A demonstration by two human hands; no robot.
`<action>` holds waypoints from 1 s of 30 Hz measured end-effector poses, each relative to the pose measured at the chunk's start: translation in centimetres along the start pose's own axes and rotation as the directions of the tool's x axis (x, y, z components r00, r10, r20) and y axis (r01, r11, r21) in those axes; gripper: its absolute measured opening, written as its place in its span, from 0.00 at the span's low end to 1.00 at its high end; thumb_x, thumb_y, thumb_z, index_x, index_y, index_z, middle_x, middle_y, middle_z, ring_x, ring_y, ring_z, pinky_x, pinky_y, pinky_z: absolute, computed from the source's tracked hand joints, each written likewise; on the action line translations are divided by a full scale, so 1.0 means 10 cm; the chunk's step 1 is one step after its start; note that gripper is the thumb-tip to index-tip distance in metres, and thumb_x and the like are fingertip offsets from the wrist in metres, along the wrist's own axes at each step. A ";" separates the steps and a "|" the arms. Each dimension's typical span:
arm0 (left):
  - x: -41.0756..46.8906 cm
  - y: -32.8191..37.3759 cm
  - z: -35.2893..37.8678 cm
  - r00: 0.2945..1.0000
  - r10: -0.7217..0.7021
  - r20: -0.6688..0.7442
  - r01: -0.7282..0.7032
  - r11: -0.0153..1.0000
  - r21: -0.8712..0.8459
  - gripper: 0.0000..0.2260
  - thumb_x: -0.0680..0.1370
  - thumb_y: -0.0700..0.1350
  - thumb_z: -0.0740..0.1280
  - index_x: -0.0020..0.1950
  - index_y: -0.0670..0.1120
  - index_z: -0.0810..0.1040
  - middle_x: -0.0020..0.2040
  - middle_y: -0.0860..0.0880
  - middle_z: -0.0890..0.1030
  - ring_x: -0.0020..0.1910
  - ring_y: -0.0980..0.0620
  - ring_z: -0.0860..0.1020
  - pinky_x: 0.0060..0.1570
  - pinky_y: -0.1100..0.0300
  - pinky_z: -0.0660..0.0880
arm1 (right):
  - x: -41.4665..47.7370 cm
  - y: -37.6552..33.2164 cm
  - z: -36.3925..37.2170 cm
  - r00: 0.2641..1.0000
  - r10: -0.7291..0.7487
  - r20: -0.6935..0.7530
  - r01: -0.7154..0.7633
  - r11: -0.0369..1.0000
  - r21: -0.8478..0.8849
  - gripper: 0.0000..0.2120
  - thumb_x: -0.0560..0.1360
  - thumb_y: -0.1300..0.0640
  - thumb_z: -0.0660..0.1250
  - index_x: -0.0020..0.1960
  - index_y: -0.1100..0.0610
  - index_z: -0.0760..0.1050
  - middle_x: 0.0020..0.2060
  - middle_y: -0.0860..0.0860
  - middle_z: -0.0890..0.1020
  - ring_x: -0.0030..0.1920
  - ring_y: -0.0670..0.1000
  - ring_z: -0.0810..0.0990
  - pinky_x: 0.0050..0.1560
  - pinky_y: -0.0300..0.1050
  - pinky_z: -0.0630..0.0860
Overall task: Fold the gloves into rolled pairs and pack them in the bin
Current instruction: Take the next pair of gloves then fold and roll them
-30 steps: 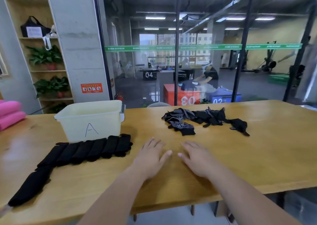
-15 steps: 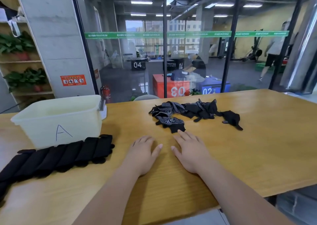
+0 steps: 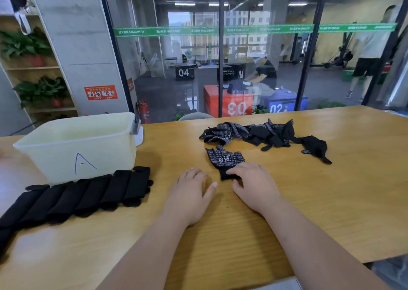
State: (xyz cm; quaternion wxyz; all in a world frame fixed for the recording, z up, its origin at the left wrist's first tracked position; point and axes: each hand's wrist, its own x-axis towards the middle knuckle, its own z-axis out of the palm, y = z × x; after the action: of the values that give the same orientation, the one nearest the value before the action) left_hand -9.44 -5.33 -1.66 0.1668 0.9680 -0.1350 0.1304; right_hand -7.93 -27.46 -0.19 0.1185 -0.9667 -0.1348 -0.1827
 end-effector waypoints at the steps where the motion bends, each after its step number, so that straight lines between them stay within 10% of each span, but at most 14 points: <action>1: -0.01 0.00 0.00 1.000 -0.003 -0.009 0.003 1.000 -0.011 0.27 0.85 0.66 0.54 0.79 0.53 0.70 0.79 0.54 0.68 0.80 0.51 0.61 0.78 0.50 0.62 | -0.01 0.01 0.00 1.000 -0.003 -0.008 0.003 0.999 0.038 0.17 0.80 0.50 0.66 0.68 0.42 0.80 0.62 0.39 0.81 0.64 0.45 0.76 0.69 0.47 0.69; 16: -0.05 -0.03 -0.10 0.978 0.036 -0.204 -0.070 0.984 -0.165 0.14 0.82 0.48 0.65 0.67 0.55 0.81 0.67 0.58 0.79 0.69 0.56 0.72 0.70 0.50 0.70 | -0.13 -0.17 -0.06 0.991 -0.130 -0.025 0.130 0.911 0.392 0.09 0.76 0.54 0.74 0.54 0.42 0.86 0.45 0.38 0.85 0.48 0.40 0.83 0.54 0.42 0.80; 22: -0.05 -0.01 -0.06 0.991 0.051 -0.122 -0.062 0.995 -0.082 0.16 0.80 0.60 0.60 0.61 0.57 0.83 0.57 0.61 0.83 0.59 0.58 0.79 0.67 0.50 0.72 | -0.11 -0.18 -0.03 0.985 -0.087 -0.146 0.140 0.903 0.407 0.09 0.77 0.57 0.71 0.52 0.45 0.86 0.45 0.37 0.84 0.49 0.43 0.81 0.53 0.47 0.79; 30: -0.04 0.02 -0.04 0.985 -0.098 -0.142 0.106 0.993 0.050 0.23 0.85 0.61 0.56 0.76 0.53 0.74 0.76 0.53 0.71 0.79 0.50 0.64 0.81 0.48 0.56 | 0.11 -0.10 0.07 0.995 -0.029 -0.096 0.039 0.993 0.113 0.16 0.84 0.50 0.63 0.69 0.47 0.81 0.71 0.43 0.78 0.72 0.49 0.71 0.71 0.50 0.73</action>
State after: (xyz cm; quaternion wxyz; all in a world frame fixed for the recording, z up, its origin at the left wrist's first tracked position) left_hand -9.93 -5.27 -1.41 0.1547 0.9665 -0.0696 0.1926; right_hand -7.01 -26.06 -0.21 0.1771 -0.9461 -0.1558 -0.2221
